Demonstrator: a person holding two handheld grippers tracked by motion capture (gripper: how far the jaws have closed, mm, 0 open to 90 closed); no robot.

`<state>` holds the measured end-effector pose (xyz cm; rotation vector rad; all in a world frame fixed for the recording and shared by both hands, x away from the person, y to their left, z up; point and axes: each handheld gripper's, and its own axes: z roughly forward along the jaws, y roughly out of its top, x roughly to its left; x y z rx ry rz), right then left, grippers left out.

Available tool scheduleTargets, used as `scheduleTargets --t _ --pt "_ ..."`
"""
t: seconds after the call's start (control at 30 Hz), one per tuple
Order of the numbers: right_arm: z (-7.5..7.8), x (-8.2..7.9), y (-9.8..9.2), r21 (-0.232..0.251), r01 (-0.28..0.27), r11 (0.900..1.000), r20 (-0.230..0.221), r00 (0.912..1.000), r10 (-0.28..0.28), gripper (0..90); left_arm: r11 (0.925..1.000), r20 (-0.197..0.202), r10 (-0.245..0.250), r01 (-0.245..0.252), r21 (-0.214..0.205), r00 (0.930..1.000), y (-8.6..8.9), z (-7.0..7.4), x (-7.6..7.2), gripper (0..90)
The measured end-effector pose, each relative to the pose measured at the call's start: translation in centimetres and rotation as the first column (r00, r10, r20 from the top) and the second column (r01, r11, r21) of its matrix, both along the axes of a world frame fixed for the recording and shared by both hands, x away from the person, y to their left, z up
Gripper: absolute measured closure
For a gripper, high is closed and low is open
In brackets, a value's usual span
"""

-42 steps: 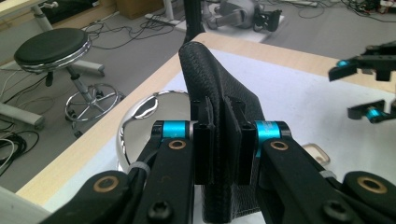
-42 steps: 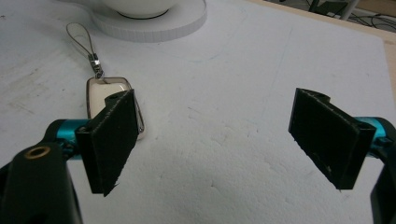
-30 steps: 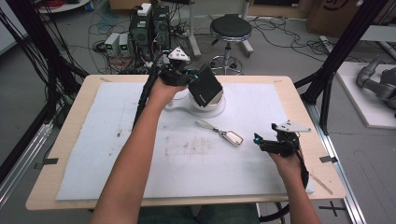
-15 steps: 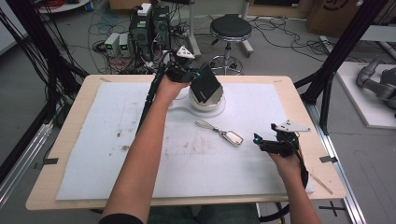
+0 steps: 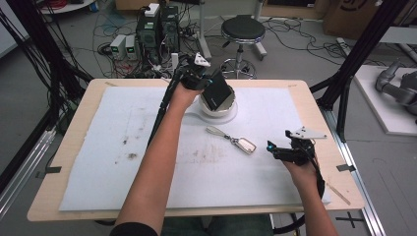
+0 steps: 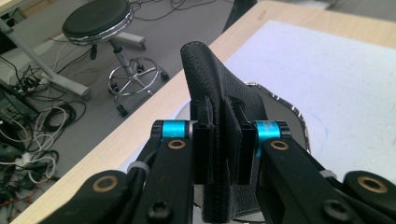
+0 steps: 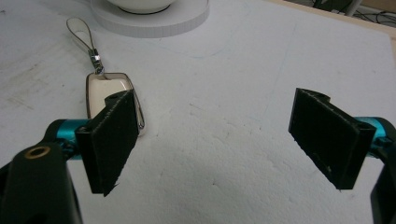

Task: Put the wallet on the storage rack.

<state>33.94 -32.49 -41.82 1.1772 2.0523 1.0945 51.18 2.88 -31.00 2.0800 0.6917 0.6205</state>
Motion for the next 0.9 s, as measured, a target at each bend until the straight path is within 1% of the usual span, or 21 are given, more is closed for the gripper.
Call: scheduleTargets --t 0.03,0.07,0.1,0.13,0.23,0.27,0.3,0.33,0.4,0.47,0.53,0.6,0.63,0.67,0.7,0.73,0.83,0.87,0.9 --pt "0.0 0.0 0.0 0.001 -0.001 1.0000 -0.003 1.0000 0.001 16.2 0.9999 0.001 -0.005 0.005 0.015 1.0000 -0.3 -0.3 0.0 81.8" --pt "0.0 0.0 0.0 0.001 -0.001 1.0000 -0.003 1.0000 0.001 16.2 0.9999 0.001 -0.005 0.005 0.015 1.0000 -0.3 -0.3 0.0 81.8" --pt "0.0 0.0 0.0 0.002 0.000 1.0000 -0.002 1.0000 0.000 16.2 0.9996 0.010 -0.005 0.005 0.028 0.9999 -0.5 -0.5 0.0 81.8" --pt "0.0 0.0 0.1 0.000 -0.002 1.0000 -0.002 1.0000 0.002 16.2 0.9995 0.009 -0.008 0.008 0.031 0.9999 -0.7 -0.7 0.0 81.7" --pt "0.0 0.0 0.0 -0.001 -0.003 1.0000 0.000 1.0000 0.003 16.2 0.9990 -0.002 -0.013 0.013 0.042 0.9999 -1.2 -1.5 0.0 81.6" --pt "0.0 0.0 0.0 -0.001 -0.003 1.0000 0.000 1.0000 0.003 16.2 0.9990 0.000 -0.015 0.015 0.042 0.9999 -1.3 -1.7 0.0 81.6" --pt "0.0 0.0 0.0 0.000 -0.001 1.0000 -0.001 1.0000 0.001 16.2 0.9995 0.001 -0.010 0.010 0.030 0.9999 -1.4 -1.9 0.0 81.4" --pt "0.0 0.0 0.0 0.000 -0.003 1.0000 -0.001 1.0000 0.003 16.2 0.9995 0.000 -0.009 0.009 0.030 1.0000 -1.3 -2.0 0.0 81.1" --pt "0.0 0.0 0.0 -0.001 -0.003 1.0000 0.000 1.0000 0.003 16.2 0.9999 -0.005 -0.001 0.001 0.016 1.0000 -1.1 -2.0 0.1 79.9" --pt "0.0 0.0 0.0 0.000 -0.003 1.0000 -0.001 1.0000 0.003 16.2 0.9998 -0.006 0.010 -0.010 0.016 0.9999 -1.0 -1.9 0.1 73.1" --pt "-0.1 0.0 0.1 -0.004 -0.005 1.0000 0.000 1.0000 0.005 16.2 0.9997 -0.010 0.023 -0.023 0.006 0.9997 -0.8 -1.5 -0.2 61.2" --pt "-0.1 0.1 0.1 -0.004 -0.005 1.0000 0.000 1.0000 0.005 16.2 0.9998 -0.007 0.020 -0.020 0.002 0.9998 -0.7 -1.3 -0.3 59.8" --pt "-0.1 0.0 0.1 -0.001 -0.004 1.0000 -0.004 1.0000 0.004 16.2 0.9996 0.001 0.028 -0.028 0.000 0.9996 -0.6 -1.1 -0.5 57.1" --pt "-0.1 0.1 0.1 -0.002 -0.005 1.0000 -0.003 1.0000 0.005 16.2 0.9996 0.000 0.027 -0.027 -0.008 0.9996 -0.5 -0.8 -0.7 54.5" --pt "-0.1 0.1 0.2 0.000 -0.003 1.0000 -0.001 1.0000 0.003 16.2 0.9997 0.002 0.018 -0.018 -0.018 0.9998 -0.3 -0.5 -0.9 53.9" --pt "0.0 0.2 0.4 -0.001 -0.005 1.0000 -0.002 1.0000 0.005 16.2 0.9996 0.013 0.015 -0.015 -0.022 0.9998 -0.3 -0.2 -1.2 50.0" --pt "0.0 0.2 0.6 0.000 -0.008 1.0000 0.000 1.0000 0.008 16.2 0.9992 0.024 -0.004 0.005 -0.040 0.9997 -0.1 0.5 -2.0 48.2" --pt "0.1 0.1 0.8 -0.004 -0.014 0.9999 0.005 0.9999 0.014 16.2 0.9989 0.025 -0.010 0.012 -0.045 0.9996 0.1 0.8 -2.5 41.8" --pt "0.1 0.1 0.9 -0.004 -0.016 0.9999 0.006 0.9999 0.016 16.2 0.9968 0.011 -0.042 0.043 -0.067 0.9990 0.4 1.2 -3.1 39.8"
